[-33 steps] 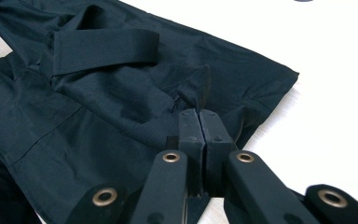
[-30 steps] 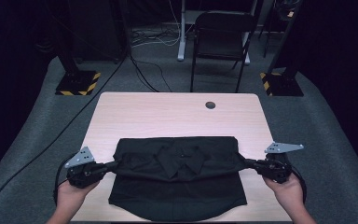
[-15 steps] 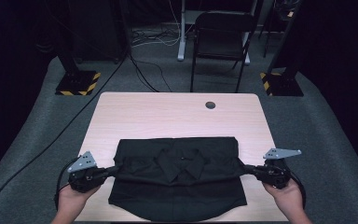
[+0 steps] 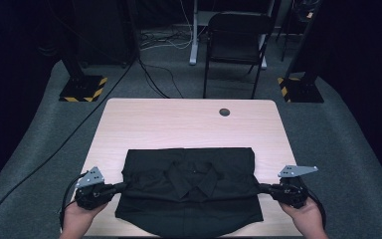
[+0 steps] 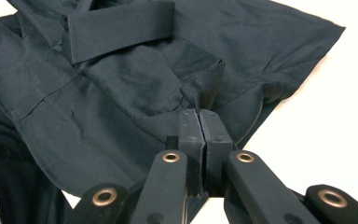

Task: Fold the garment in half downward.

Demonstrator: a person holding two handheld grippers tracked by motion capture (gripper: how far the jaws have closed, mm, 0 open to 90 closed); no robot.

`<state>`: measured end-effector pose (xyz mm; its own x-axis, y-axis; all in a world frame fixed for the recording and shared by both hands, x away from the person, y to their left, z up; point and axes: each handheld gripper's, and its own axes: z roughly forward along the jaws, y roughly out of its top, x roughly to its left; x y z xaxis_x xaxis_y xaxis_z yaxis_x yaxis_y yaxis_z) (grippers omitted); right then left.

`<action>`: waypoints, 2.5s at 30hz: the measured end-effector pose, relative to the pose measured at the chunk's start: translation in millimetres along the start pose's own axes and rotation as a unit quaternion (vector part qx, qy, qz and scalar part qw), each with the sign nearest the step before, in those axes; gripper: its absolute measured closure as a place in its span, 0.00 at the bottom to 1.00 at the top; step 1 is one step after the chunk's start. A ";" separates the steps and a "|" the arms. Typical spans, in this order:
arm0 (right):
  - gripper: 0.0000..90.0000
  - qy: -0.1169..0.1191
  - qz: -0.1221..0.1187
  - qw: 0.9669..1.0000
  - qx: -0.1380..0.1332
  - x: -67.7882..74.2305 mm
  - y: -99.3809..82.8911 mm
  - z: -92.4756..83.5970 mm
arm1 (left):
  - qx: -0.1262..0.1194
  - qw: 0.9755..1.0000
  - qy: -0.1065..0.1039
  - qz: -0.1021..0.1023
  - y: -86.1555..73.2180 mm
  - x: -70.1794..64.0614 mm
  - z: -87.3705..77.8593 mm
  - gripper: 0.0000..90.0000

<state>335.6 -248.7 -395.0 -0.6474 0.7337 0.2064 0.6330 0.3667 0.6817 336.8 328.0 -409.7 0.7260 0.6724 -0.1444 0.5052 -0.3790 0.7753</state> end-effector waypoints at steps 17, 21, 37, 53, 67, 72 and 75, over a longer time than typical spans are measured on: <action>0.98 0.017 0.019 1.000 0.014 1.8 -25.1 12.0 | 0.021 1.000 0.001 -0.016 -17.4 4.1 8.8 0.98; 0.98 0.019 0.028 0.999 0.016 1.8 -30.8 14.6 | 0.027 0.999 0.001 -0.023 -22.3 5.9 11.1 0.98; 0.81 0.014 0.042 0.999 0.032 1.7 -48.9 33.3 | 0.040 0.998 -0.024 -0.034 -26.9 2.7 27.6 0.64; 0.49 -0.012 0.029 0.999 0.023 -3.0 -30.0 56.5 | 0.062 0.997 -0.025 -0.031 -5.7 6.4 59.4 0.35; 0.46 -0.005 0.005 1.000 0.022 -1.5 -17.0 84.2 | 0.066 0.997 -0.022 -0.022 -3.4 7.7 82.2 0.30; 0.44 -0.006 0.004 1.000 0.024 -2.7 -18.0 90.2 | 0.075 0.997 -0.023 -0.014 -6.3 6.5 91.0 0.30; 0.43 -0.006 0.002 1.000 0.013 -4.9 -19.3 91.2 | 0.070 0.997 -0.022 -0.011 -8.4 6.0 94.2 0.31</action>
<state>365.2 -207.2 -473.1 -0.6392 0.7423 0.2012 0.6475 0.3782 0.6615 380.9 275.4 -475.0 0.7317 0.6546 -0.1900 0.5799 -0.4512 0.6783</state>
